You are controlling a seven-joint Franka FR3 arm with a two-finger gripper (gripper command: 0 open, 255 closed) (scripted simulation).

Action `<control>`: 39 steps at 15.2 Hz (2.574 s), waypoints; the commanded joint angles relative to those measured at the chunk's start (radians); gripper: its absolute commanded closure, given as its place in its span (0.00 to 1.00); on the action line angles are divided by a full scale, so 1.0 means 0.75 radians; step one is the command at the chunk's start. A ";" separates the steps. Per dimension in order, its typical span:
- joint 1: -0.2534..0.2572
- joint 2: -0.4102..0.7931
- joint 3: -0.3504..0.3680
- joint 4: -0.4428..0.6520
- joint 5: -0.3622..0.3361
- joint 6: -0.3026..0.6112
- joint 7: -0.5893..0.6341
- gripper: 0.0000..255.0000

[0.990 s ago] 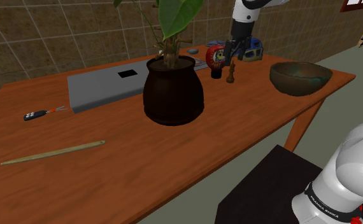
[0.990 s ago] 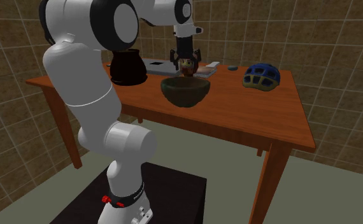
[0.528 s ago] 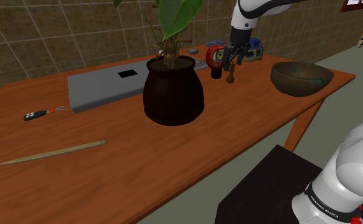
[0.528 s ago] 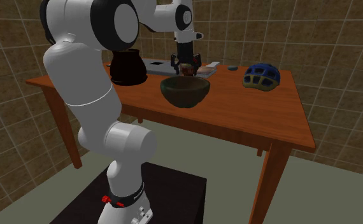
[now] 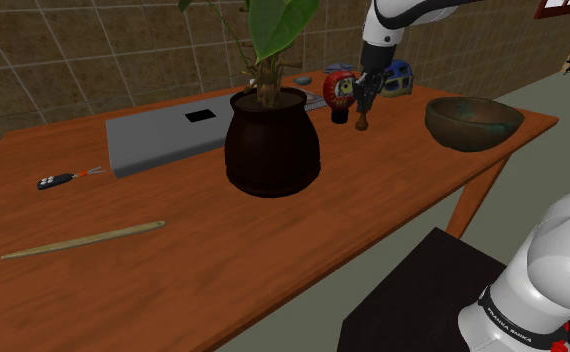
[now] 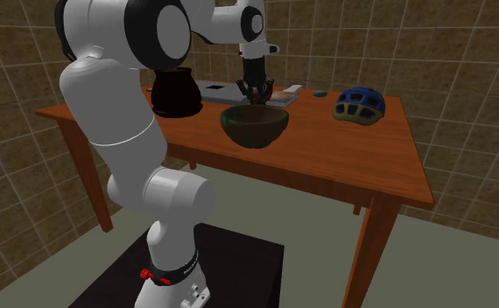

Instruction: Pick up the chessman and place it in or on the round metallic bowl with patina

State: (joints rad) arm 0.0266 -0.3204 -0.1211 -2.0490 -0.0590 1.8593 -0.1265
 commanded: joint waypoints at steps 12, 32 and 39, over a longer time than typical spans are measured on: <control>0.001 0.013 0.001 0.118 0.002 -0.107 -0.003 1.00; 0.005 0.132 0.001 0.609 0.017 -0.478 -0.022 1.00; 0.005 0.201 -0.003 0.804 0.025 -0.606 -0.030 1.00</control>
State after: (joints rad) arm 0.0304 -0.1784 -0.1225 -1.4661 -0.0413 1.4169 -0.1482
